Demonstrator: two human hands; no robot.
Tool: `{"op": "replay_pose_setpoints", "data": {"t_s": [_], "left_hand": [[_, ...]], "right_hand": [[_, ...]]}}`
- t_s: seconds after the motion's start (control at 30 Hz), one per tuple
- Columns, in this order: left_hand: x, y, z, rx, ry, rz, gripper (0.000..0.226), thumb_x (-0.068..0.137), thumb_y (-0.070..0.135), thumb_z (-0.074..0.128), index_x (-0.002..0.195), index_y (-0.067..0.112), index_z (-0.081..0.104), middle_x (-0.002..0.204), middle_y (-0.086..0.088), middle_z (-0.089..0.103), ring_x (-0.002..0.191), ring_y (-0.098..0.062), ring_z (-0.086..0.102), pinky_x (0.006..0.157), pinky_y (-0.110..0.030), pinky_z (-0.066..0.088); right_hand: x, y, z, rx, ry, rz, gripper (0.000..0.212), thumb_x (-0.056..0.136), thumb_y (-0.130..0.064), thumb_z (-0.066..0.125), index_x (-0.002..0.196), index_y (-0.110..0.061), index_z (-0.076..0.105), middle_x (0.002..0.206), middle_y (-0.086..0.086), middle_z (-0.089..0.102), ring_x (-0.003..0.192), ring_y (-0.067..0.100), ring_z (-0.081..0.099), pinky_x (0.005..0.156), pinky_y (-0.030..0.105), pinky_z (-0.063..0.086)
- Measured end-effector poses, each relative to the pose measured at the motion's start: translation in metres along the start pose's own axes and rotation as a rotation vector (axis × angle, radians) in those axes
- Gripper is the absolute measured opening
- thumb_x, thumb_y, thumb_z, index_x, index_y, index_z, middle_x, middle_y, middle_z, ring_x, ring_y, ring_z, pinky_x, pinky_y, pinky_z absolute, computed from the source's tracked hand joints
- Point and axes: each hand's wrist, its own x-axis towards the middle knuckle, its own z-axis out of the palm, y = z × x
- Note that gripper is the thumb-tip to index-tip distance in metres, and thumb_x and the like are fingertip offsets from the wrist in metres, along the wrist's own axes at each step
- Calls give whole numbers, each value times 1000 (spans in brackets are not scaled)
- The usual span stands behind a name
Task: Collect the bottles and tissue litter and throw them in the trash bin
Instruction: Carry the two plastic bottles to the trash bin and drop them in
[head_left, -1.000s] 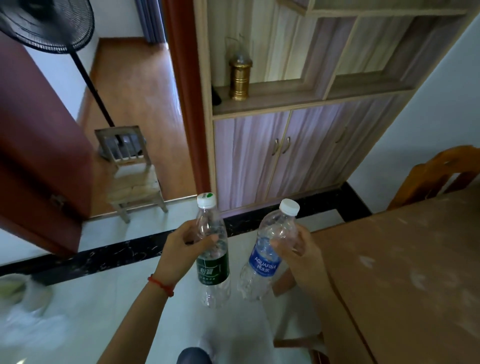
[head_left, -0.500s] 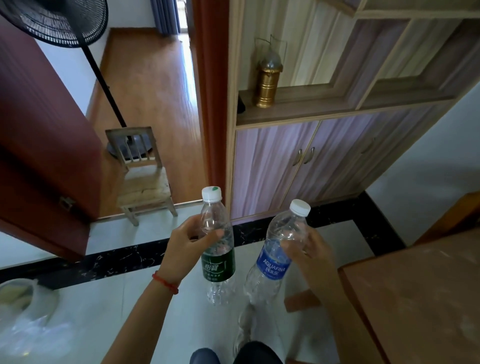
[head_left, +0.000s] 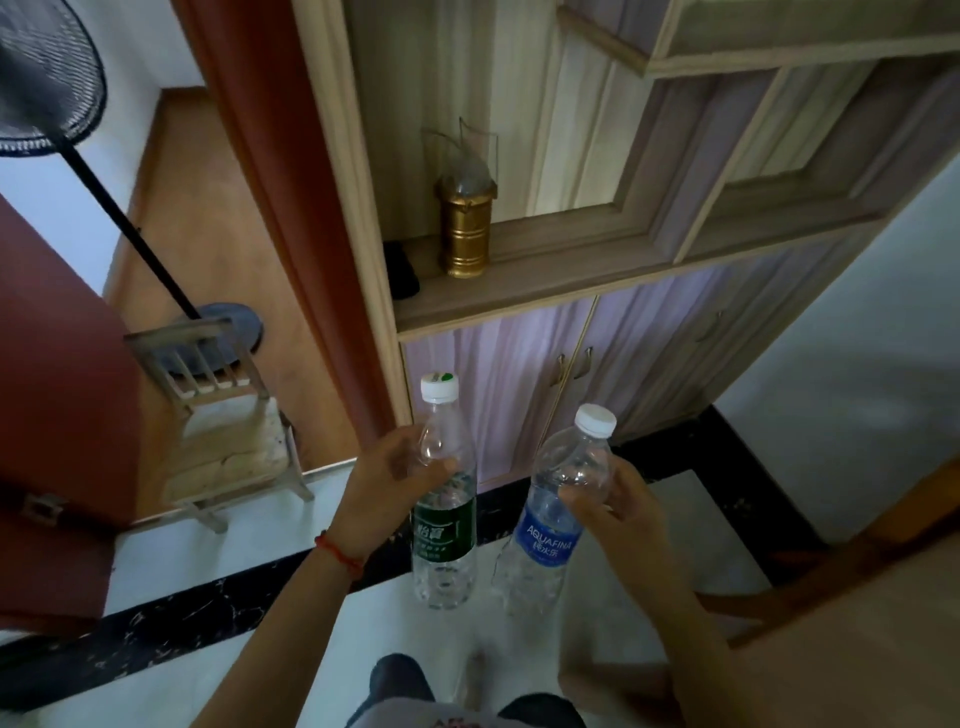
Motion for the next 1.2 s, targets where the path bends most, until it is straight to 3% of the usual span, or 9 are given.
{"op": "replay_pose_setpoints", "data": {"t_s": [0.17, 0.23, 0.4, 0.5, 0.63, 0.77, 0.9, 1.03, 1.2], "left_hand": [[56, 5, 25, -49, -58, -74, 38, 59, 34, 83, 90, 32, 61, 93, 9, 67, 88, -10, 63, 80, -21, 50], [80, 8, 38, -29, -109, -71, 32, 67, 23, 79, 91, 31, 60, 95, 8, 66, 89, -7, 61, 78, -18, 47], [141, 16, 74, 30, -319, -20, 27, 76, 11, 72, 96, 26, 61, 94, 7, 66, 83, 1, 60, 70, -5, 46], [172, 25, 99, 39, -476, -24, 27, 73, 19, 75, 96, 27, 63, 95, 9, 67, 82, 6, 62, 72, -10, 46], [204, 32, 135, 58, -681, -30, 59, 58, 43, 76, 108, 15, 62, 100, 3, 69, 89, -2, 65, 71, -13, 49], [225, 39, 172, 40, -814, -42, 34, 74, 14, 74, 105, 18, 60, 95, 5, 67, 82, 4, 64, 65, -7, 48], [242, 41, 198, 48, -913, -61, 55, 54, 35, 77, 104, 19, 60, 95, 5, 68, 83, 2, 66, 66, -10, 50], [255, 41, 227, 41, -958, -66, 41, 72, 10, 74, 109, 7, 58, 89, 4, 66, 71, 9, 64, 59, -7, 48], [270, 43, 269, 47, -981, -77, 45, 65, 15, 76, 106, 7, 59, 89, 4, 66, 71, 8, 64, 59, -7, 48]], "right_hand": [[36, -2, -19, -32, 70, 0, 37, 80, -4, 65, 116, -9, 55, 102, 4, 67, 83, 0, 66, 60, 13, 51], [49, -2, -26, -43, 116, -3, 40, 80, -7, 66, 118, -7, 55, 104, 8, 67, 86, 4, 66, 63, 14, 52], [70, -5, -40, -27, 275, 16, 41, 77, -18, 66, 116, -13, 56, 99, -4, 67, 89, 3, 66, 70, 16, 54], [78, -8, -49, -9, 403, 24, 31, 79, -12, 66, 107, -23, 57, 97, -4, 68, 87, 2, 66, 70, 16, 53], [79, -9, -60, 7, 599, 54, 27, 77, -17, 68, 96, -31, 54, 94, -7, 67, 84, -2, 65, 67, 12, 50], [78, -4, -69, 35, 763, 91, 30, 79, -16, 66, 100, -33, 52, 100, -9, 66, 86, -4, 64, 66, 10, 50], [80, -1, -76, 68, 879, 111, 30, 80, -10, 64, 101, -28, 53, 94, -11, 65, 83, -6, 64, 65, 9, 49], [88, 2, -87, 101, 951, 113, 35, 80, -11, 65, 111, -20, 53, 94, -10, 66, 85, -4, 65, 66, 9, 49], [102, 1, -121, 136, 1014, 128, 49, 63, -39, 65, 109, -27, 54, 94, -11, 70, 91, 3, 66, 70, 16, 53]]}}
